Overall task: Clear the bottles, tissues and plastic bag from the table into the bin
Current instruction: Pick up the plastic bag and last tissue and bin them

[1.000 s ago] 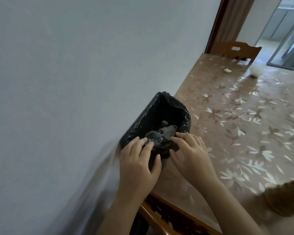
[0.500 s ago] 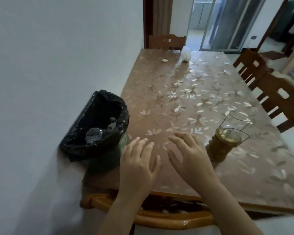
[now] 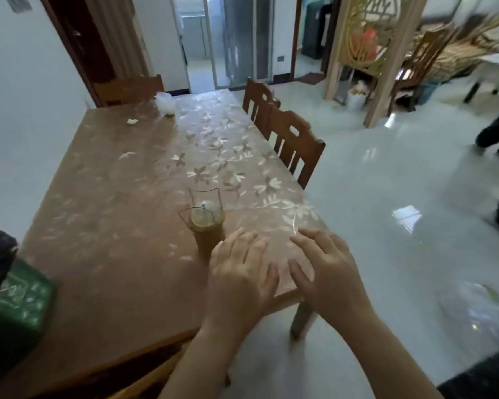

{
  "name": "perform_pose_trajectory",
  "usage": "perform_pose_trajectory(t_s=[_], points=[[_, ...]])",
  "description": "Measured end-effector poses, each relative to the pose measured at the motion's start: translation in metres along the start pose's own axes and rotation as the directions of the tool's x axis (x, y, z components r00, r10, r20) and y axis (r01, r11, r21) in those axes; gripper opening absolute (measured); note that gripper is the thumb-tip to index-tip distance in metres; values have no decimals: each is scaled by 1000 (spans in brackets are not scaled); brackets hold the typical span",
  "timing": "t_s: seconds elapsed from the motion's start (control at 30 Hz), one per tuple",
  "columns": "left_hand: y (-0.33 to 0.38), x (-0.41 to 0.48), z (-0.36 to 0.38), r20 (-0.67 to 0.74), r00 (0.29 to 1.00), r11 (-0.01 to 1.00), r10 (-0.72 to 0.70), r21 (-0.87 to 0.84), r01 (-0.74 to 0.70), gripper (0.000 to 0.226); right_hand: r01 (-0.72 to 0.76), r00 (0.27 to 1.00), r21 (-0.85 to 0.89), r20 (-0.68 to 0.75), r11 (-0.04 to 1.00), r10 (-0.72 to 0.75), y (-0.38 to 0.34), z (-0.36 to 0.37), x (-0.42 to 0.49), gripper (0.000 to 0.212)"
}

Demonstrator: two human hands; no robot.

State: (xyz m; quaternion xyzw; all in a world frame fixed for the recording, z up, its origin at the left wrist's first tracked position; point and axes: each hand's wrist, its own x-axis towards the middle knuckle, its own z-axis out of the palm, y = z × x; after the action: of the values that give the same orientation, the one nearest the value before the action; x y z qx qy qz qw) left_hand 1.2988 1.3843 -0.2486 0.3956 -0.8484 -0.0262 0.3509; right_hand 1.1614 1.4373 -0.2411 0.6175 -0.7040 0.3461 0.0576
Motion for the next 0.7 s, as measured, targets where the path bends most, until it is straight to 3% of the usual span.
perform_pose_trajectory(t_s=[0.33,0.53,0.7], points=[[151,40,106,127,974,969,186,-190,-161,34,-236,968,-107,-115,966,224,153,-95,-38,34],[191,83,170,132,937,928,324,-238,-287,32,-371,922,-159,-178,915,343,219,-112,-30,33],[212,133,234,151,928,914,341,-286,-289,31,-420,902,-202,-202,885,382,284,-120,7,33]])
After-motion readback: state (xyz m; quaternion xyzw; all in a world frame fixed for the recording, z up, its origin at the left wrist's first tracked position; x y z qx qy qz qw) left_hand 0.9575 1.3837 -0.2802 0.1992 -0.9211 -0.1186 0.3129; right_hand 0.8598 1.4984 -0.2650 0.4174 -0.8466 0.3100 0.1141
